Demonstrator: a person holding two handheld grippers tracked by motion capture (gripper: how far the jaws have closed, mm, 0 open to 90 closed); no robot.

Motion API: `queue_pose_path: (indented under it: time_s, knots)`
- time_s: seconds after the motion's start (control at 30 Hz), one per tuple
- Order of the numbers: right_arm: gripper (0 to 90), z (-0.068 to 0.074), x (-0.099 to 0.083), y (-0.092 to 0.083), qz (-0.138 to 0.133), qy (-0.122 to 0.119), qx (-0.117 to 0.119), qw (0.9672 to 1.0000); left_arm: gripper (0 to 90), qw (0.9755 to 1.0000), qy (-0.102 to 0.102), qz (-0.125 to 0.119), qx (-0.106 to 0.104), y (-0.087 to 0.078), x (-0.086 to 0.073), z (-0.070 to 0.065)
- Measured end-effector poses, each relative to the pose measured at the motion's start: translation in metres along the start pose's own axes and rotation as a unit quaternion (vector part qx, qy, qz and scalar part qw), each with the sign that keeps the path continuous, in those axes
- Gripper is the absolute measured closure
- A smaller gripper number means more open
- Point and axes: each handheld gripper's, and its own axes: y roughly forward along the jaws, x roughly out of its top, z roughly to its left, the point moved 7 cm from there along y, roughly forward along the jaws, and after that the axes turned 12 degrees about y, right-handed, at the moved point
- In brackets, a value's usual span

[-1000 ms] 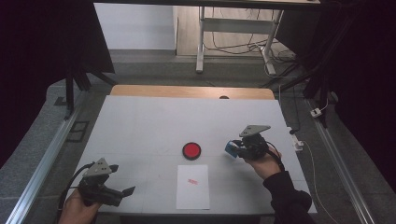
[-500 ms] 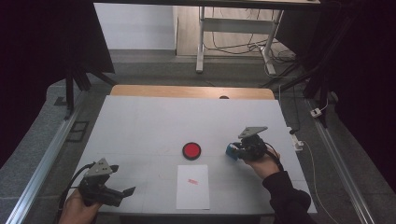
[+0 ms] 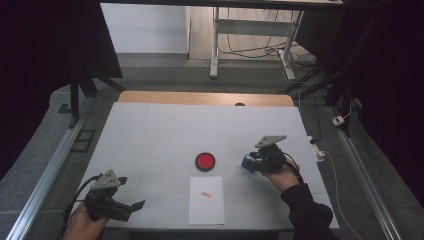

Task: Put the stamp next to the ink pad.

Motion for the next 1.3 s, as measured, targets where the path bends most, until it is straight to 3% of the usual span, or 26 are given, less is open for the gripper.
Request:
queue_pose_path:
  time_s: [0.17, 0.37, 0.5, 0.73, 1.1, 1.3]
  knots:
    - [51.0, 0.004, 0.005, -0.005, -0.012, 0.004, -0.002, 0.9999, 0.0, 1.0, -0.001, 0.0, 0.0, 0.0, 0.0, 0.0]
    - [37.1, 0.009, 0.007, -0.011, -0.015, 0.031, 0.009, 0.9994, 0.0, 1.0, -0.001, -0.001, 0.0, 0.0, 0.0, 0.0]
    - [29.3, 0.014, 0.008, -0.017, -0.023, 0.036, 0.005, 0.9991, 0.0, 1.0, -0.001, 0.0, 0.0, 0.0, 0.0, 0.0]
    - [22.9, 0.023, 0.007, -0.031, -0.043, 0.043, 0.007, 0.9981, 0.0, 1.0, -0.001, 0.001, 0.0, 0.0, -0.001, 0.0]
    - [9.3, 0.03, -0.002, -0.041, -0.042, 0.058, 0.008, 0.9974, 0.0, 1.0, -0.001, 0.003, -0.001, 0.0, -0.001, 0.0]
    - [6.1, 0.035, -0.007, -0.05, -0.052, 0.062, 0.005, 0.9967, 0.0, 1.0, -0.001, 0.003, -0.001, 0.0, -0.001, 0.0]
